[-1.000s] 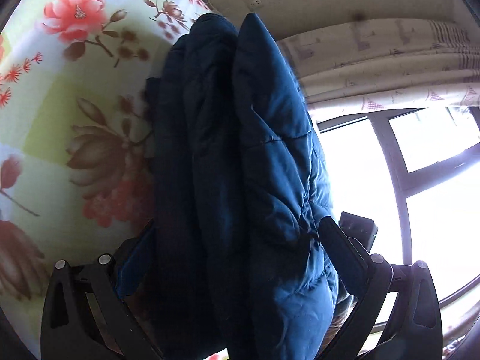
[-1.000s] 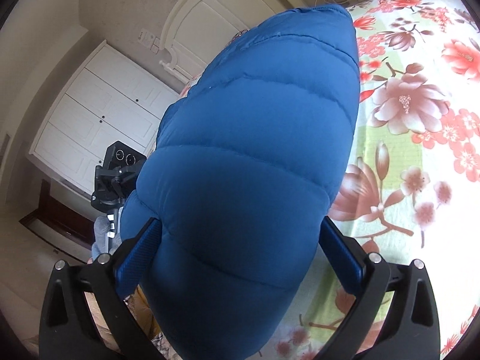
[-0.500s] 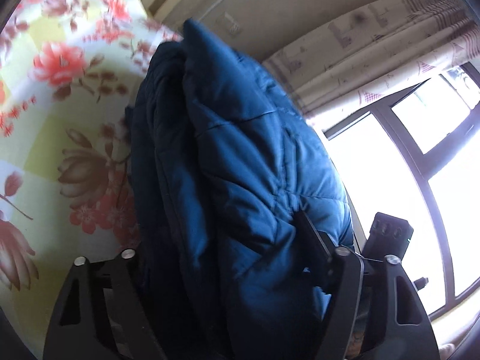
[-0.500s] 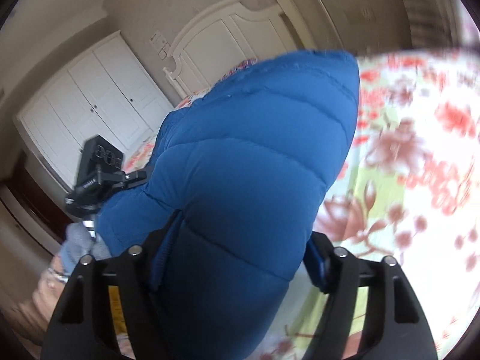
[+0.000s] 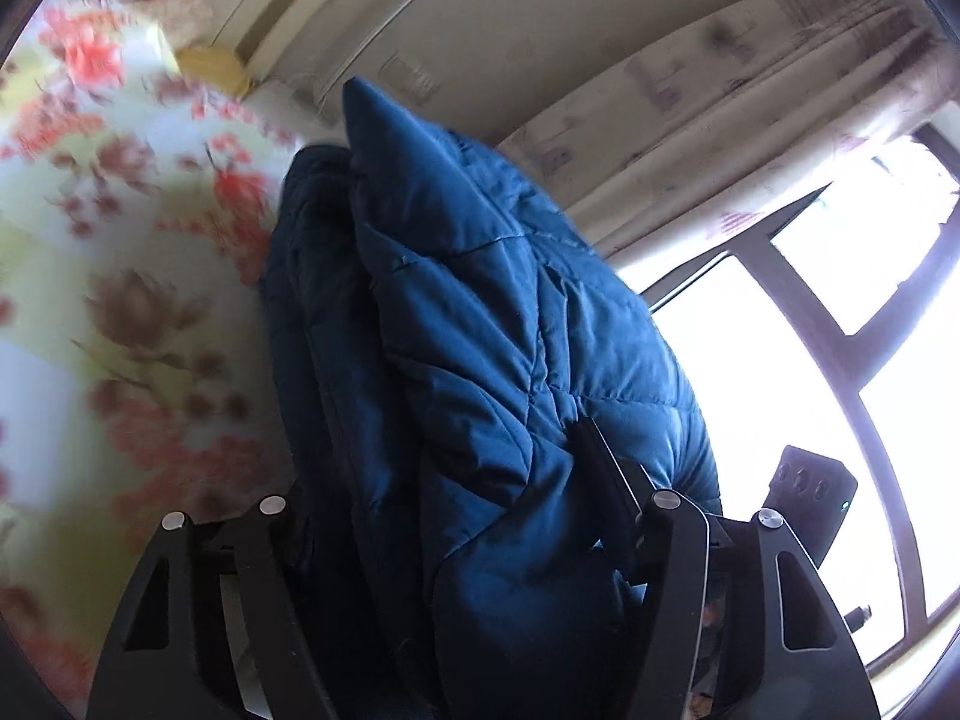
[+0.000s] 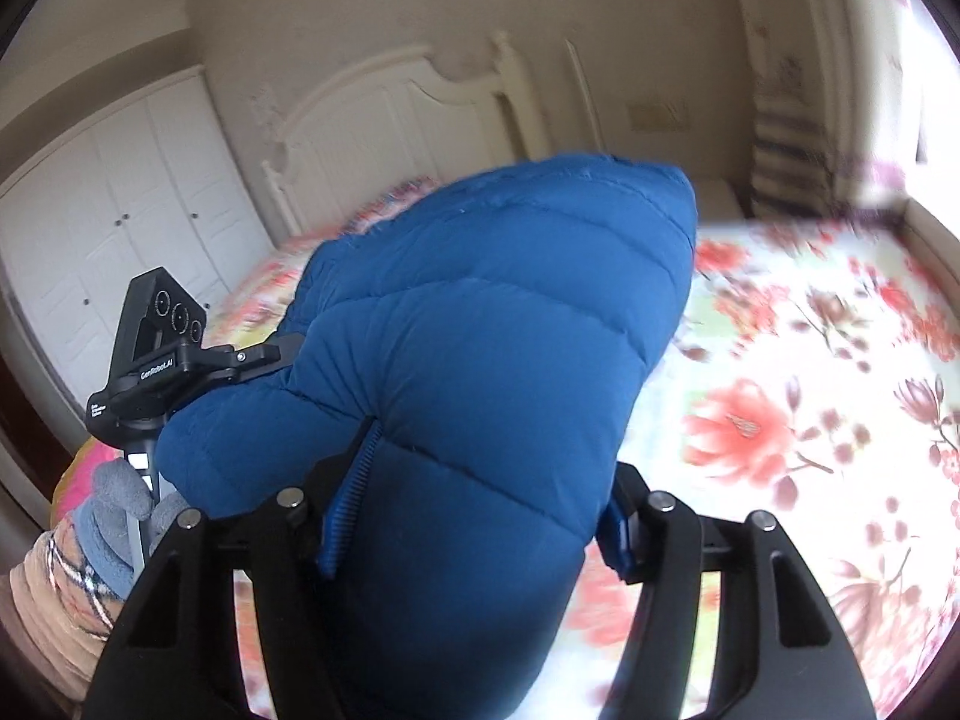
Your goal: Fold large clothes
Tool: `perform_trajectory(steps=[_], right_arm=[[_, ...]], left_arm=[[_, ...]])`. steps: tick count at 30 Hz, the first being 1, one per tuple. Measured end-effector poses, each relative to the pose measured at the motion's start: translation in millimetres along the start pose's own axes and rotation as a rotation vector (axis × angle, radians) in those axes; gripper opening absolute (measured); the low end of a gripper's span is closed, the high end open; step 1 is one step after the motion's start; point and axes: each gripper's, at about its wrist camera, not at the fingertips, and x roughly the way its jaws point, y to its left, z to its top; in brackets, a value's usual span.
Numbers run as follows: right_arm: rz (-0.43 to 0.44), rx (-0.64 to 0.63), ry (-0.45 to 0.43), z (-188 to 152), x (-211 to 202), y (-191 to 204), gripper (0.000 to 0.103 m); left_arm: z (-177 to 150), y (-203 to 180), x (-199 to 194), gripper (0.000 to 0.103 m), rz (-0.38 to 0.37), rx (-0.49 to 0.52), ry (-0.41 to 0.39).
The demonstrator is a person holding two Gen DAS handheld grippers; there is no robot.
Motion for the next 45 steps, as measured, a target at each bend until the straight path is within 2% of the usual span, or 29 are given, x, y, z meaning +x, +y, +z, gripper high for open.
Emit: perform_trajectory(steps=[1, 3, 4, 7, 10, 12, 13, 15, 17, 18, 20, 22, 24, 26, 29, 32, 35, 36, 40, 42, 45], right_arm=[[-0.006, 0.057, 0.05, -2.7, 10.7, -17.9, 0.074], [0.021, 0.125, 0.057, -8.1, 9.6, -33.0, 0.079], [-0.014, 0.108, 0.043, -8.9, 2.7, -29.5, 0.082], [-0.217, 0.017, -0.072, -9.0, -22.4, 4.8, 0.084], [-0.26, -0.083, -0.155, -12.6, -31.5, 48.4, 0.085], [-0.26, -0.148, -0.174, -13.1, -28.2, 77.8, 0.085], [-0.257, -0.191, -0.177, -14.2, -23.9, 93.5, 0.085], [-0.27, -0.26, -0.169, -18.2, -12.7, 120.8, 0.087], [-0.298, -0.323, -0.105, -23.1, 18.7, 145.7, 0.088], [-0.346, -0.376, -0.069, -29.3, 38.2, 156.5, 0.091], [-0.473, -0.525, -0.075, -45.0, 64.6, 171.5, 0.091], [-0.491, -0.526, -0.076, -44.8, 72.8, 174.2, 0.091], [-0.473, -0.502, -0.069, -40.3, 66.7, 173.8, 0.089], [-0.422, -0.494, -0.092, -38.7, 45.5, 178.5, 0.085], [-0.28, -0.505, -0.134, -50.1, 2.1, 195.7, 0.085], [-0.213, -0.41, -0.217, -50.0, -57.9, 183.8, 0.088], [-0.239, -0.341, -0.304, -40.3, -109.4, 168.5, 0.096], [-0.258, -0.32, -0.351, -37.9, -130.1, 163.7, 0.101], [-0.301, -0.274, -0.486, -37.8, -190.6, 152.3, 0.101], [-0.322, -0.27, -0.494, -43.3, -202.4, 149.4, 0.101], [-0.382, -0.259, -0.429, -56.2, -197.3, 140.2, 0.101]], left_arm=[[-3.1, 4.5, 6.5, 0.066, 0.011, -0.009, 0.0], [-6.1, 1.1, 9.2, 0.071, 0.031, 0.002, -0.002], [-6.8, -1.1, 7.6, 0.072, 0.046, 0.012, 0.003], [-5.9, -7.9, 0.5, 0.076, 0.086, 0.021, -0.001], [-6.3, -15.4, -9.0, 0.081, 0.137, 0.034, -0.038], [-10.8, -26.7, -34.3, 0.083, 0.219, 0.079, -0.128], [-12.3, -31.0, -50.2, 0.088, 0.266, 0.095, -0.19], [-16.8, -34.9, -84.2, 0.093, 0.357, 0.099, -0.313], [-19.4, -40.5, -111.0, 0.093, 0.43, 0.078, -0.387], [-22.2, -44.9, -124.0, 0.093, 0.467, 0.081, -0.413], [-26.6, -56.9, -137.8, 0.094, 0.512, 0.122, -0.443], [-37.3, -76.9, -150.7, 0.096, 0.563, 0.209, -0.472], [-45.9, -97.6, -154.0, 0.099, 0.606, 0.282, -0.478], [-49.3, -110.4, -153.7, 0.099, 0.65, 0.327, -0.459], [-60.9, -121.4, -158.4, 0.099, 0.709, 0.392, -0.439], [-68.0, -138.9, -159.8, 0.099, 0.758, 0.4, -0.454], [-77.4, -158.2, -165.5, 0.099, 0.734, 0.411, -0.487], [-81.3, -165.6, -166.7, 0.099, 0.724, 0.421, -0.493], [-98.6, -188.1, -167.9, 0.099, 0.763, 0.455, -0.53], [-110.1, -197.0, -165.1, 0.099, 0.78, 0.484, -0.554], [-121.6, -197.9, -158.3, 0.099, 0.764, 0.466, -0.532]])
